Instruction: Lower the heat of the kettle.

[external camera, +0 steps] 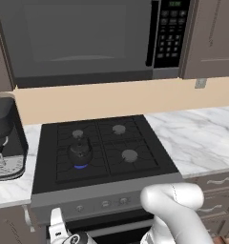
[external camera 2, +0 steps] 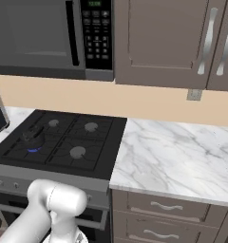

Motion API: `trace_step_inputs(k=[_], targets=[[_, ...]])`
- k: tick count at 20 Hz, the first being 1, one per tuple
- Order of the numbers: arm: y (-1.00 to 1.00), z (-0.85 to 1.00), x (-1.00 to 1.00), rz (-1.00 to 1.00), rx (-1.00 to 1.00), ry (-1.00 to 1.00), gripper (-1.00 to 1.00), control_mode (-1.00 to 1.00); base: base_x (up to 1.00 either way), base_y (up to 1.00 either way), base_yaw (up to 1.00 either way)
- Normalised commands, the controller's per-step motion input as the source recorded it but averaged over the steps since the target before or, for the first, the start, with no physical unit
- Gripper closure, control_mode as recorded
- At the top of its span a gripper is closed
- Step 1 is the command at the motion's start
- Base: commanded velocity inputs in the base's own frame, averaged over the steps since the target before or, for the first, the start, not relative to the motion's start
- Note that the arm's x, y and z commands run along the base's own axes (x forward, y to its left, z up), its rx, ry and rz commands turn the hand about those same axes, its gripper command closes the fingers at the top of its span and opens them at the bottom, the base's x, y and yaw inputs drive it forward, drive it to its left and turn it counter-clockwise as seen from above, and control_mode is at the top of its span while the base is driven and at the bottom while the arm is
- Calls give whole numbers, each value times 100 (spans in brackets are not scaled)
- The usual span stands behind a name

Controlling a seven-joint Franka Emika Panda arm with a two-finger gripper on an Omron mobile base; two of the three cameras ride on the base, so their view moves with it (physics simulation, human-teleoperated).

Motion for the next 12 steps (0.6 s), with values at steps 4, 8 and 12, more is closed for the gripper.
trace_step_inputs(k=[4, 8, 12], targets=[[0, -14, 6, 0, 0, 0, -100, -100, 0, 0, 0], [0, -18, 3, 0, 0, 0, -100, -100, 0, 0, 0], [0, -17, 10, 0, 0, 0, -100, -100, 0, 0, 0]])
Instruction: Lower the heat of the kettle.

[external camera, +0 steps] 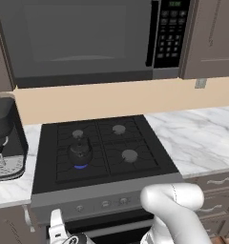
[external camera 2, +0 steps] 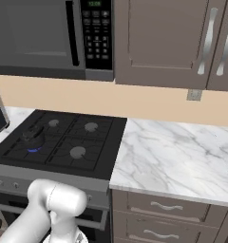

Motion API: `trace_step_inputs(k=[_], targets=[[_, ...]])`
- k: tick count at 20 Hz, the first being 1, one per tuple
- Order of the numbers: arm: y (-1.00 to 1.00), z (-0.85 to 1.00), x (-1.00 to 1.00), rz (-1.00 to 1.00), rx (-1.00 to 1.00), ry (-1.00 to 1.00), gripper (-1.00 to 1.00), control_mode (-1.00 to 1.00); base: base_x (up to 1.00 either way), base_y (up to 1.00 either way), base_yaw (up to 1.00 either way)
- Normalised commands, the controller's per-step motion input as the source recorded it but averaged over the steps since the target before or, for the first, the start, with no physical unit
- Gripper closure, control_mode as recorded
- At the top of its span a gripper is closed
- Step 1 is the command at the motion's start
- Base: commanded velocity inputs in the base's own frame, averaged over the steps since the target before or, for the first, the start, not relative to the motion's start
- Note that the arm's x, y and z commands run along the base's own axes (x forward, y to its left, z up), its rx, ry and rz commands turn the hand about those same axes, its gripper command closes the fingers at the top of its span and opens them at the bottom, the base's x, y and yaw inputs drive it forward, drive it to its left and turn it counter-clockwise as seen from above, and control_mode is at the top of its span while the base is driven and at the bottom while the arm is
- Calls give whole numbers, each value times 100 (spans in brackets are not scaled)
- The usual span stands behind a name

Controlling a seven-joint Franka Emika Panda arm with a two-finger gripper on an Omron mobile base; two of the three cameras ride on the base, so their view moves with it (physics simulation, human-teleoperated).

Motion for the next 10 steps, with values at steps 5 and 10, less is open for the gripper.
trace_step_inputs(k=[5, 10], targets=[[0, -15, 15, 0, 0, 0, -100, -100, 0, 0, 0], [0, -19, 23, 0, -1, 0, -100, -100, 0, 0, 0]])
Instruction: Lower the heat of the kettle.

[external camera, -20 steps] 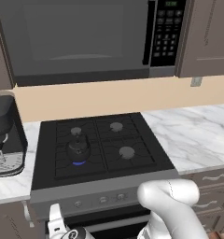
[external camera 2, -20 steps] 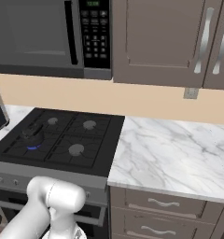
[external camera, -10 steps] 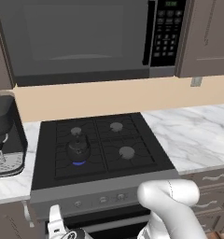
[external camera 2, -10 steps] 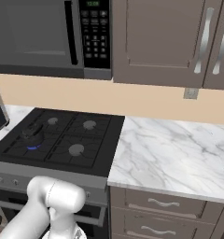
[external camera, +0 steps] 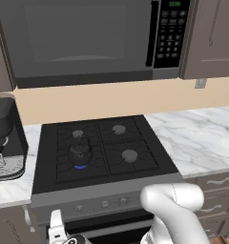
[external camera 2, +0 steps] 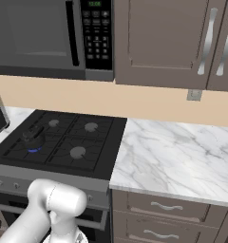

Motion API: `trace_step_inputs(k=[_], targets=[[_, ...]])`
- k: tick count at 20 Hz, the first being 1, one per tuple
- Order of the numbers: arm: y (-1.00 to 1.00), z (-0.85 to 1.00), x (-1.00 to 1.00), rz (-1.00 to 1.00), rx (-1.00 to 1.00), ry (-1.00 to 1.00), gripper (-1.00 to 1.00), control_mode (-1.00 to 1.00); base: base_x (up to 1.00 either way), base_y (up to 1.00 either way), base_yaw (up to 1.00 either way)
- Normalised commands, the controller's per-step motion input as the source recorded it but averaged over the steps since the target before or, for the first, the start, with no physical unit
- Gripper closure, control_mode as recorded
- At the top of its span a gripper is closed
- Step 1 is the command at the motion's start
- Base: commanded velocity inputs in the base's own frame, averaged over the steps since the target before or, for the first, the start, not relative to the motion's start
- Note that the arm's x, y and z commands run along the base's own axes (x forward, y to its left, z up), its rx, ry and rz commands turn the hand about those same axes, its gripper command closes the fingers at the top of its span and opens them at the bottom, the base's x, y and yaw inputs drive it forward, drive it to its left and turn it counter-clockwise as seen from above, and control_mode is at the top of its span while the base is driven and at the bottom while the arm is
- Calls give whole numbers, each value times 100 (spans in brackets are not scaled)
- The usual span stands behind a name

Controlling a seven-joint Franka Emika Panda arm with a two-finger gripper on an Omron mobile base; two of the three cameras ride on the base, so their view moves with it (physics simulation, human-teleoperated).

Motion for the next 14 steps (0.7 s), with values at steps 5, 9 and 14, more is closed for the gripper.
trace_step_inputs(k=[5, 9, 14], targets=[[0, -25, 27, 0, -1, 0, -100, -100, 0, 0, 0], [0, -14, 29, 0, 0, 1, -100, -100, 0, 0, 0], [0, -5, 23, 0, -2, 3, -100, -100, 0, 0, 0]])
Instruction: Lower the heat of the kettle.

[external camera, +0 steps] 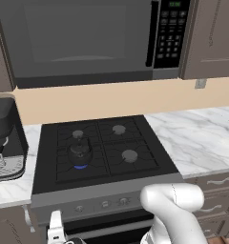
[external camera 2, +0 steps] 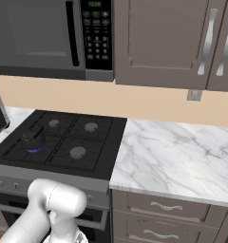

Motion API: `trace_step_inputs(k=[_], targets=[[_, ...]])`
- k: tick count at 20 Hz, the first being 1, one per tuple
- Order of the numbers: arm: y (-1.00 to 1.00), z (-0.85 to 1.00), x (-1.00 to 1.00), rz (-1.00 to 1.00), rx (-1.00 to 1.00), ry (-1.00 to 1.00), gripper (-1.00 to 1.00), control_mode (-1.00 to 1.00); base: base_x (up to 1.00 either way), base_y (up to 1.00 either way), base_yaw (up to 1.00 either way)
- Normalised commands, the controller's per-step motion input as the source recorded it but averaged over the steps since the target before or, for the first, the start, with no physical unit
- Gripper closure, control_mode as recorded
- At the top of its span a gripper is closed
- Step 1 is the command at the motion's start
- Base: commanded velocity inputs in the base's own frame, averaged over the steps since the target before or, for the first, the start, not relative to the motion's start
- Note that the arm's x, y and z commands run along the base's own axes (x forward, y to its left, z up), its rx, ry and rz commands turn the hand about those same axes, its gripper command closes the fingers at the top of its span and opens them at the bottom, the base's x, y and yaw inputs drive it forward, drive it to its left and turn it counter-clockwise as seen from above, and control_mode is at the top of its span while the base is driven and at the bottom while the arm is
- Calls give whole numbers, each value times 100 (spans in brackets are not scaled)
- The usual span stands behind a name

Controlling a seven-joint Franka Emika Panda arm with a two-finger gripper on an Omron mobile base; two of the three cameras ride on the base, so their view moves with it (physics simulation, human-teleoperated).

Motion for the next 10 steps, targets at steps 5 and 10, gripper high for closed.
trace_step_inputs(k=[5, 10], targets=[[-12, -5, 13, 0, -4, 0, -100, -100, 0, 0, 0], [-8, 0, 20, 1, 0, -1, -100, -100, 0, 0, 0]])
